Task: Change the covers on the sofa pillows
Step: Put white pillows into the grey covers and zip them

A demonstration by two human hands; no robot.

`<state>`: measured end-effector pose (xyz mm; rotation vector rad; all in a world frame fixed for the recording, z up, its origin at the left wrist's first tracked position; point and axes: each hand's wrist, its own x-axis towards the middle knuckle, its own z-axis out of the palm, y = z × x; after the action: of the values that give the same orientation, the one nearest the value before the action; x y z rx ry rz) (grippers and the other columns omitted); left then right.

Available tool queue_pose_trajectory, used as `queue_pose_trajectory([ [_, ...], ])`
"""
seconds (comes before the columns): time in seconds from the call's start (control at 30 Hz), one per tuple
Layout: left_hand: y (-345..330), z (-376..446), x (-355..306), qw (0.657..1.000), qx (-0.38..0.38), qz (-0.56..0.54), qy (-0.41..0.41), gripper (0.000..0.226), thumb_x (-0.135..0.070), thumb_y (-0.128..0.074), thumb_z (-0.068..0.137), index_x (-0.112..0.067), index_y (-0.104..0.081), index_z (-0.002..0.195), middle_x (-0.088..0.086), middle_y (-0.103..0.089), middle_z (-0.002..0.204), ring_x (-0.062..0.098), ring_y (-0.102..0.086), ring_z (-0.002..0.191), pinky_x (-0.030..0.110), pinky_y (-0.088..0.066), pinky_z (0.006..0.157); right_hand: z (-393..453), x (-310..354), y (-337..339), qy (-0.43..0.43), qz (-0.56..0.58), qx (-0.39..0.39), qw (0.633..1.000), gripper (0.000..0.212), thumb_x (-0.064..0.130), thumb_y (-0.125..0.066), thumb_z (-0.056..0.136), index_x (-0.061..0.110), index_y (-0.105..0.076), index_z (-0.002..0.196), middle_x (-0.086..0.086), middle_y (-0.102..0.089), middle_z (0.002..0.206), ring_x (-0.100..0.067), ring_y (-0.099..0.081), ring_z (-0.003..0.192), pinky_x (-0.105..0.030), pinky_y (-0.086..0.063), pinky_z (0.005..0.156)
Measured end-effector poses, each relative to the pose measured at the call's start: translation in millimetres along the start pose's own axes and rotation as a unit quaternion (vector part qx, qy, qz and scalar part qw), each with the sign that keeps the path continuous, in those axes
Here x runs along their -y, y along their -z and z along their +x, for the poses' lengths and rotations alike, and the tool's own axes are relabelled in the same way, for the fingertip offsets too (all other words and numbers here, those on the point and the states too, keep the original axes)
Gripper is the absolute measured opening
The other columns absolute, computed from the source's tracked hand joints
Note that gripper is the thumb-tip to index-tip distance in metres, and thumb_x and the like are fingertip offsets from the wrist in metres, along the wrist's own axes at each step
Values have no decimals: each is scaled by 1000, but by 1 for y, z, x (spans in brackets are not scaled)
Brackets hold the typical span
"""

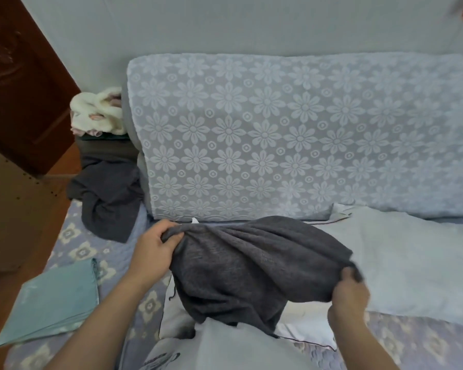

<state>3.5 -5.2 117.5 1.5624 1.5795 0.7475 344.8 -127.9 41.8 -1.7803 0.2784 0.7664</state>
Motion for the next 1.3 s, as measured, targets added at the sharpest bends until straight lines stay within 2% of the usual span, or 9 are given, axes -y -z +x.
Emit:
queue_pose_trajectory([
  [0.1,-5,-7,-3,997,67,8,-21,23,-9,-66,96,-30,-70,89,-13,-70,83,5,-66,82,24,-51,73,21,-30,16,-158,-121,61,978,23,1,-50,98,-6,-57,119,-15,-56,91,-32,-54,83,-34,-50,55],
  [0.23,3,-10,-13,984,169,4,-56,23,-12,-67,96,-34,-71,98,-14,-72,101,5,-66,99,35,-52,90,9,18,2,181,-269,-38,945,34,0,-57,88,-2,-58,123,-21,-56,121,-39,-59,104,-39,-47,87],
  [0.3,3,-12,-19,974,210,13,-86,14,-13,-68,95,-27,-70,94,-22,-62,119,1,-59,113,34,-49,97,-32,58,-22,343,-241,99,903,21,8,-60,90,13,-63,110,-6,-63,116,-25,-62,106,-31,-46,91],
  [0.37,-2,-15,-26,966,227,24,-121,7,-15,-71,93,-18,-66,89,-20,-45,134,0,-49,124,32,-46,101,-77,88,-49,404,-308,324,798,17,21,-67,91,26,-65,108,15,-65,110,1,-60,105,-18,-45,92],
  [0.43,-5,-20,-32,964,218,28,-148,12,-18,-74,91,-21,-64,84,-13,-33,141,3,-43,128,27,-39,105,-116,98,-73,421,-420,531,603,37,33,-74,87,32,-63,122,25,-60,116,14,-53,110,-11,-41,96],
  [0.53,-7,-29,-44,964,210,-5,-162,17,-18,-75,90,-26,-63,81,-12,-30,142,8,-36,133,28,-38,106,-144,77,-101,471,-504,615,382,21,37,-74,85,32,-60,99,19,-60,94,3,-57,88,-26,-45,77],
  [0.67,-20,-47,-42,975,158,-43,-151,15,-23,-70,90,-34,-59,87,-12,-42,131,6,-44,127,17,-35,104,-132,57,-105,546,-480,560,398,12,29,-61,89,20,-60,81,8,-63,79,-11,-59,74,-42,-48,69],
  [0.87,-23,-48,34,966,-47,-171,188,11,-20,-59,98,-22,-63,89,-1,-66,87,18,-60,76,35,-49,75,-106,94,-73,551,-405,455,571,19,28,-57,84,19,-72,91,17,-69,93,0,-62,96,-17,-47,87],
  [1.3,-76,-56,-43,894,233,-292,249,29,-32,-63,99,-19,-55,75,-2,-48,66,12,-43,58,26,-37,60,-112,118,-36,511,-399,366,668,12,-2,-63,90,-1,-64,78,-7,-64,78,-20,-61,77,-18,-43,66],
])
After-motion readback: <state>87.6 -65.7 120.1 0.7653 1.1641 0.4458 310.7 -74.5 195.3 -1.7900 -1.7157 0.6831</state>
